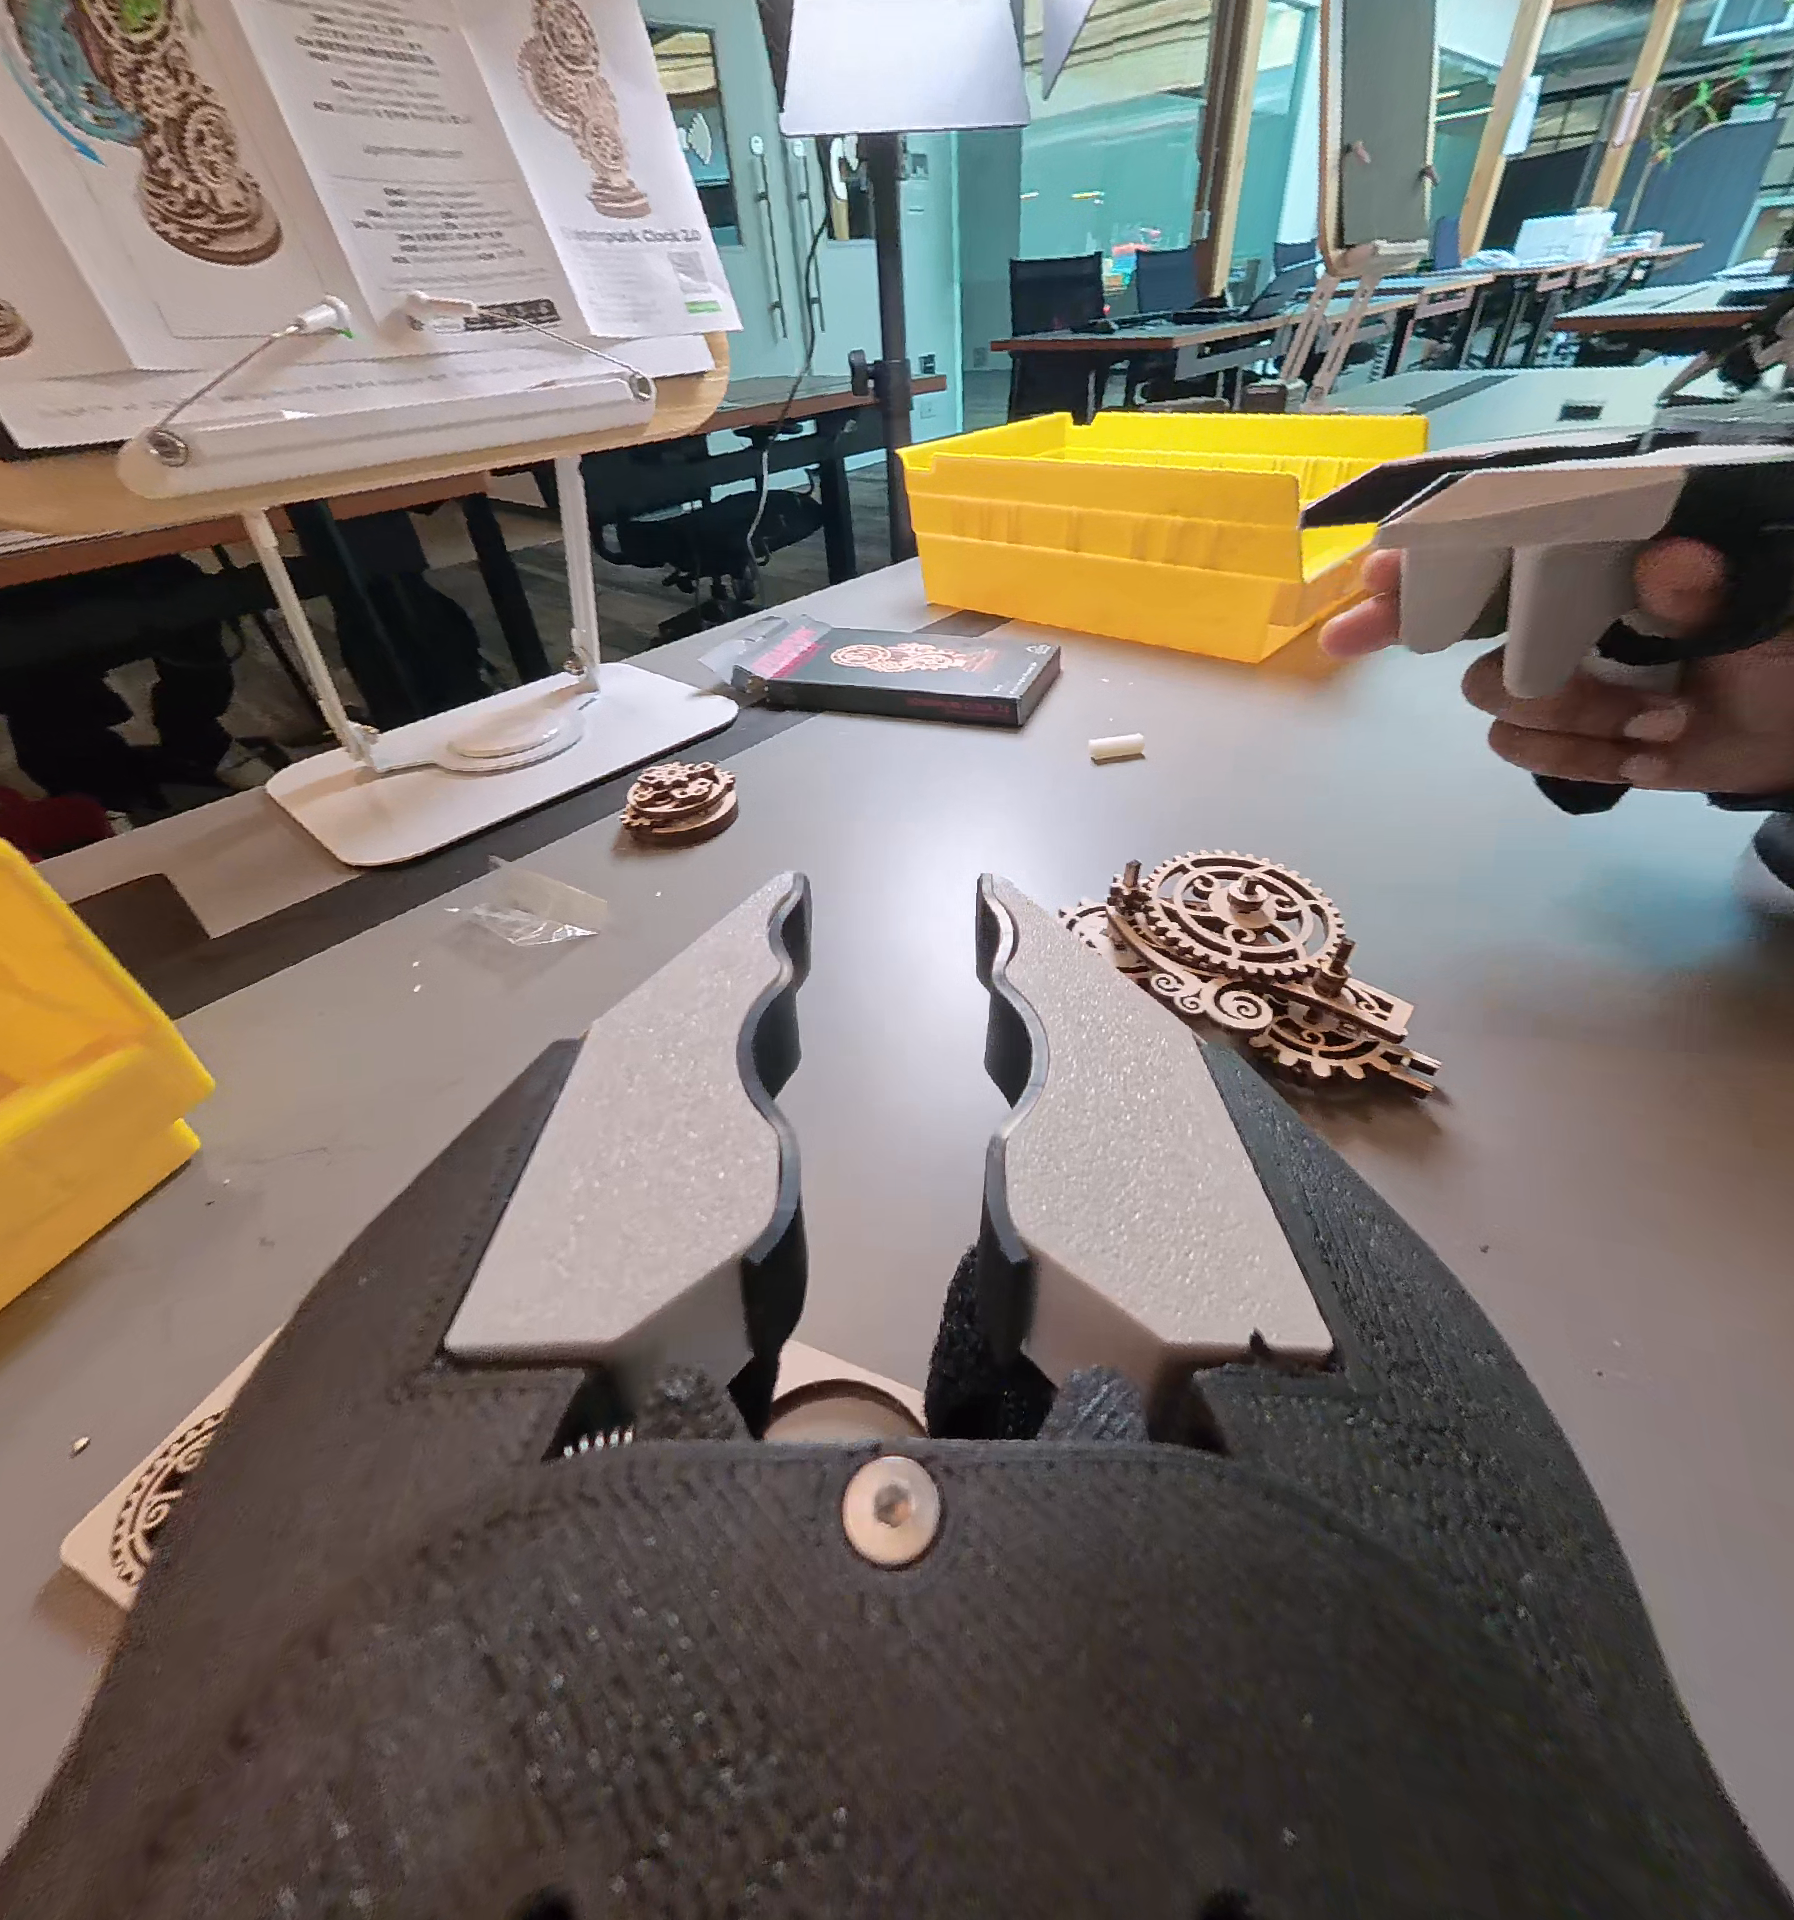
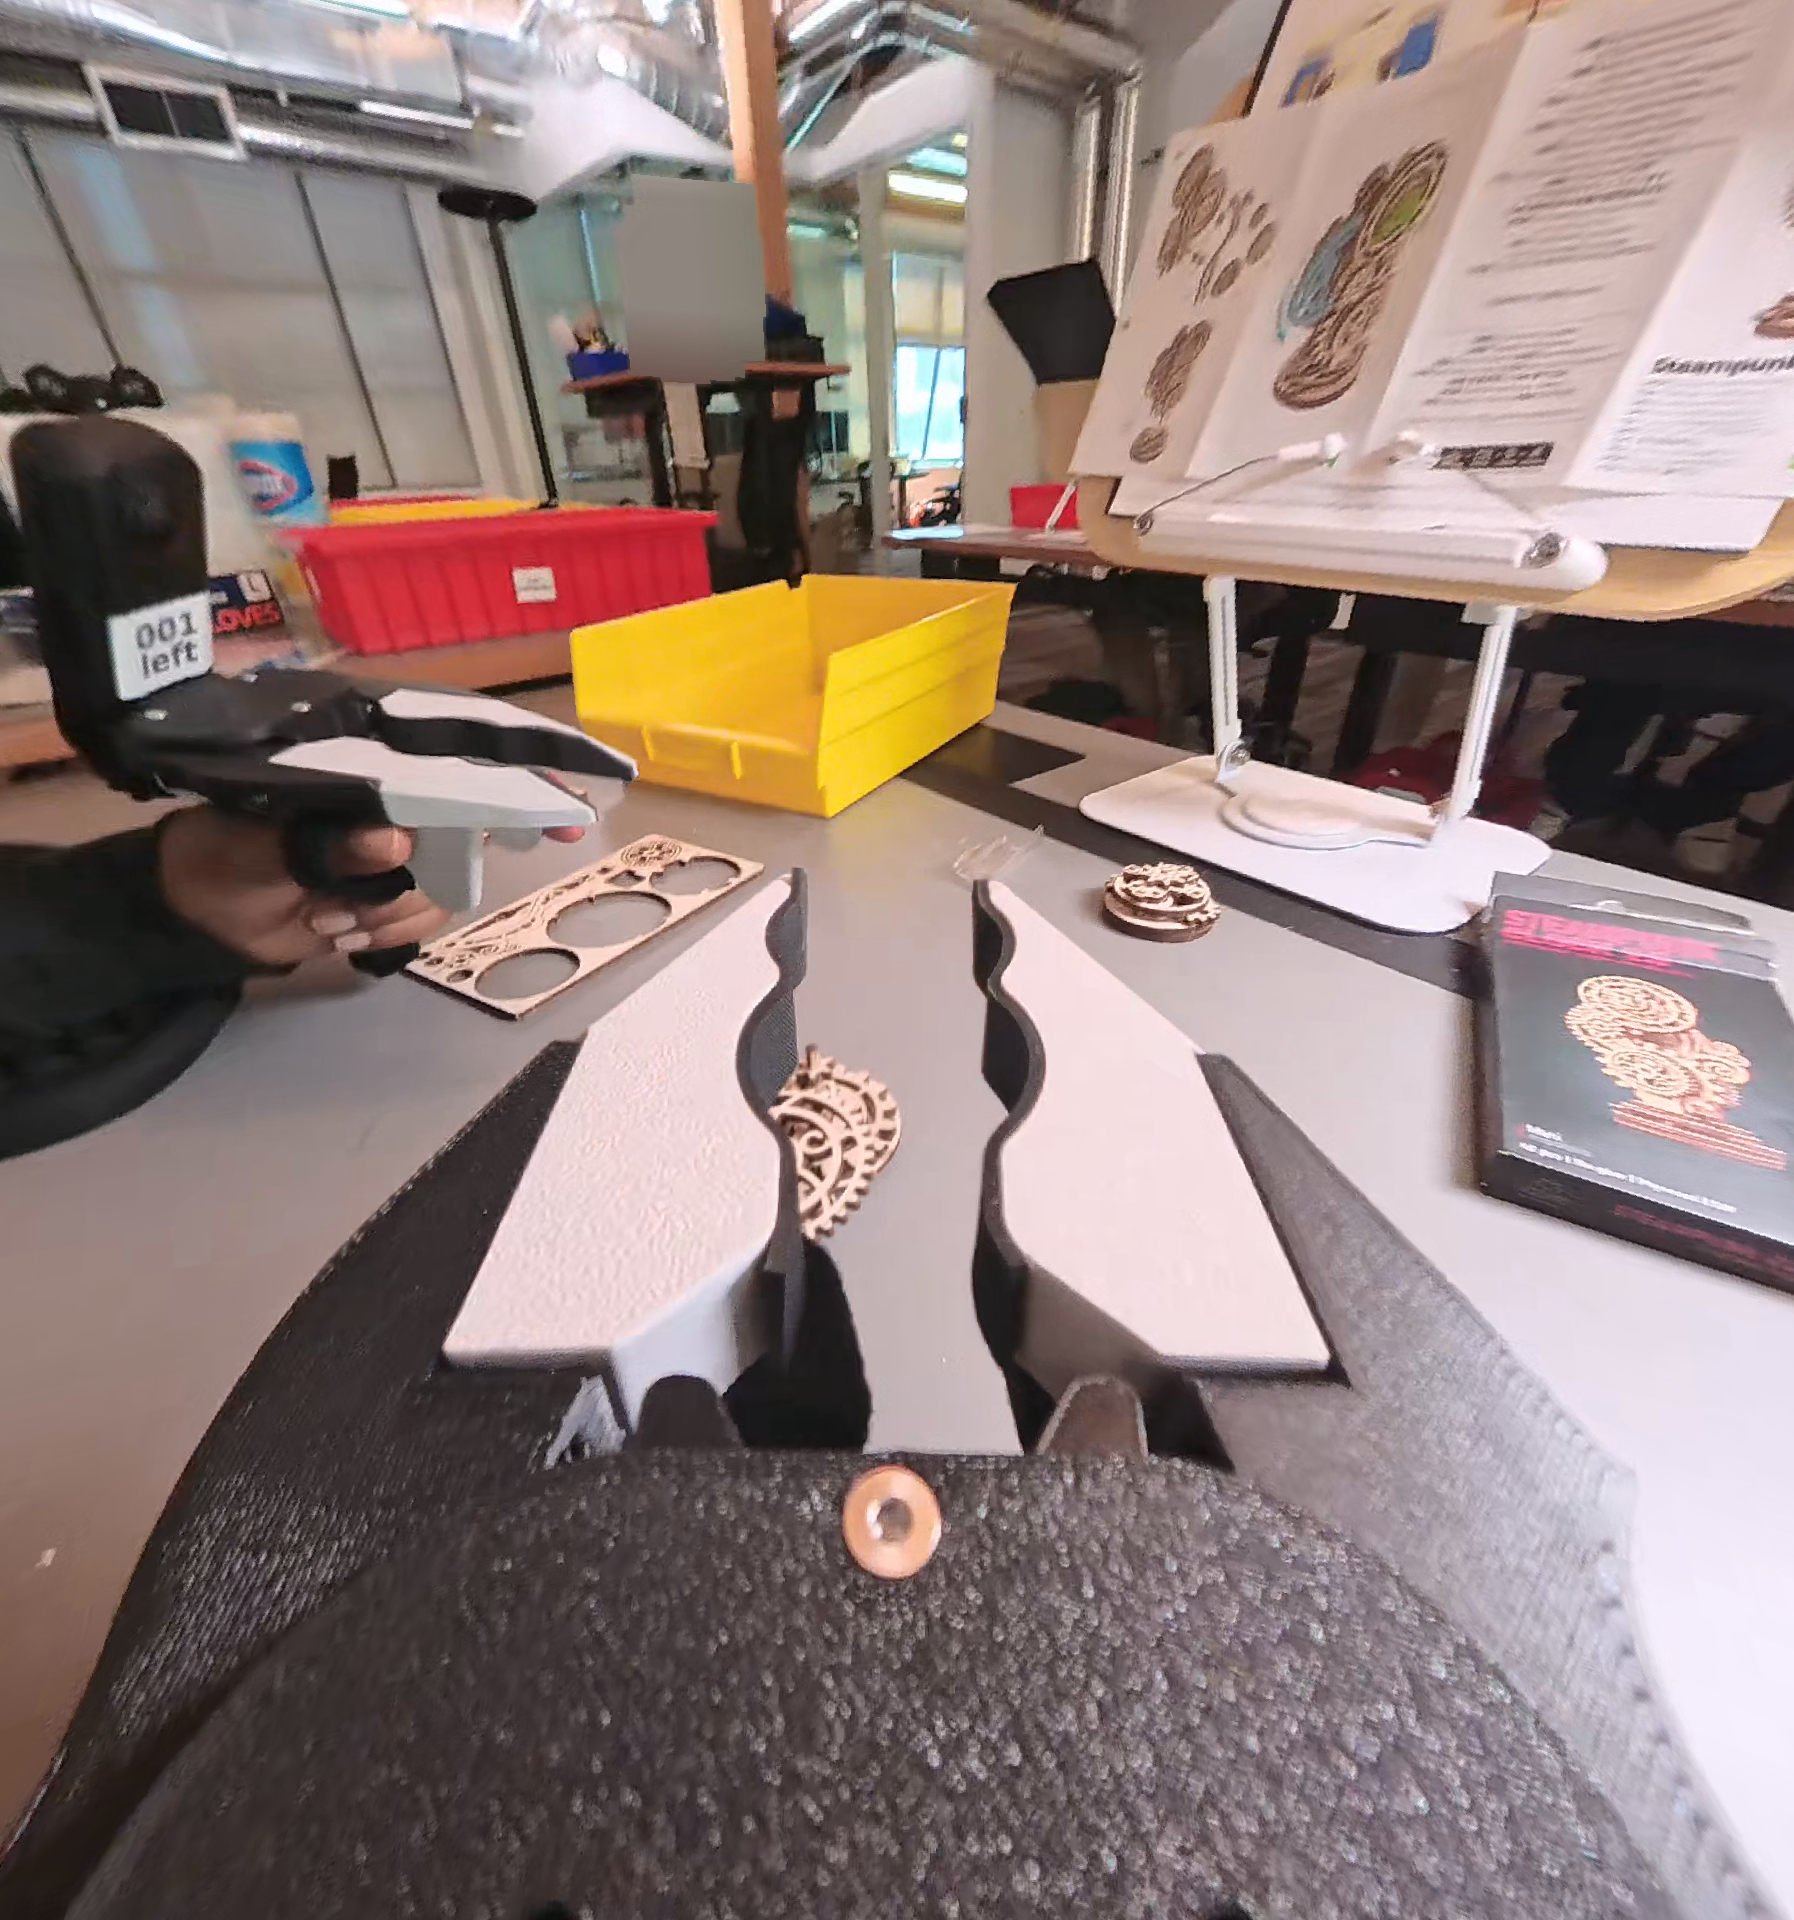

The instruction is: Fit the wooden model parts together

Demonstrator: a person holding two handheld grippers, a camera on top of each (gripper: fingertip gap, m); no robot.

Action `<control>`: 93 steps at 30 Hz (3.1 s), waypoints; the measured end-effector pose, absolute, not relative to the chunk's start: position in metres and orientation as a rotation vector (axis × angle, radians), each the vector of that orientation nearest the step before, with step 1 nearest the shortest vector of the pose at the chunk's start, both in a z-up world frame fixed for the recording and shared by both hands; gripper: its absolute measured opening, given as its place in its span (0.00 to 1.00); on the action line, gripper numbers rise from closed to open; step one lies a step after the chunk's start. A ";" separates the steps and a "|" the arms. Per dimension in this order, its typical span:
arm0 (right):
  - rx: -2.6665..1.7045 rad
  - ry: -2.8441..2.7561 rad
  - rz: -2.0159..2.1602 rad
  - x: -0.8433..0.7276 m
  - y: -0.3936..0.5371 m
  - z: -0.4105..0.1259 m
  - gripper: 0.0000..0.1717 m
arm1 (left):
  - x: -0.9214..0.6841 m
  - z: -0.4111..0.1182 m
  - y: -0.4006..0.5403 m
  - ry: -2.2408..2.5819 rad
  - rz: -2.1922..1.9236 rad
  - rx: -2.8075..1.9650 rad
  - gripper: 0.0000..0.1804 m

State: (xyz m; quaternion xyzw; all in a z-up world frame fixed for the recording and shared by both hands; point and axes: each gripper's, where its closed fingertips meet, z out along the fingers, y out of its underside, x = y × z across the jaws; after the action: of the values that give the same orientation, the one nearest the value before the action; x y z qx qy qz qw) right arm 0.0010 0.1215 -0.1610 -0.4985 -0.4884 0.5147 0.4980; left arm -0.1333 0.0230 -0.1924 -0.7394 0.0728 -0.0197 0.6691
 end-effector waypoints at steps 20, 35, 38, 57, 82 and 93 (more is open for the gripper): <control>-1.118 -1.210 1.048 0.003 0.120 -0.165 0.00 | -0.246 -0.066 0.126 -0.106 0.214 -1.350 0.00; -1.257 -1.189 1.076 -0.001 0.143 -0.186 0.00 | -0.407 -0.018 0.267 -0.224 0.327 -1.432 0.00; -1.270 -1.183 1.085 -0.001 0.145 -0.187 0.00 | -0.408 -0.027 0.276 -0.186 0.325 -1.456 0.00; -1.309 -1.187 1.116 -0.001 0.147 -0.191 0.00 | -0.409 -0.027 0.288 -0.114 0.396 -1.465 0.00; -1.160 -1.287 1.011 0.000 0.117 -0.181 0.00 | -0.277 -0.186 -0.086 0.030 0.099 -2.150 0.22; -1.177 -1.325 0.944 -0.003 0.117 -0.197 0.00 | -0.223 -0.257 -0.153 0.182 -0.125 -2.318 0.27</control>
State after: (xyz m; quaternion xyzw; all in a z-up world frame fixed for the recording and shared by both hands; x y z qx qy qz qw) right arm -0.0032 0.1168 -0.1969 -0.4944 -0.5569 0.3964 0.5369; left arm -0.2229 -0.1533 -0.2566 -0.9144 0.0718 -0.0494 0.3953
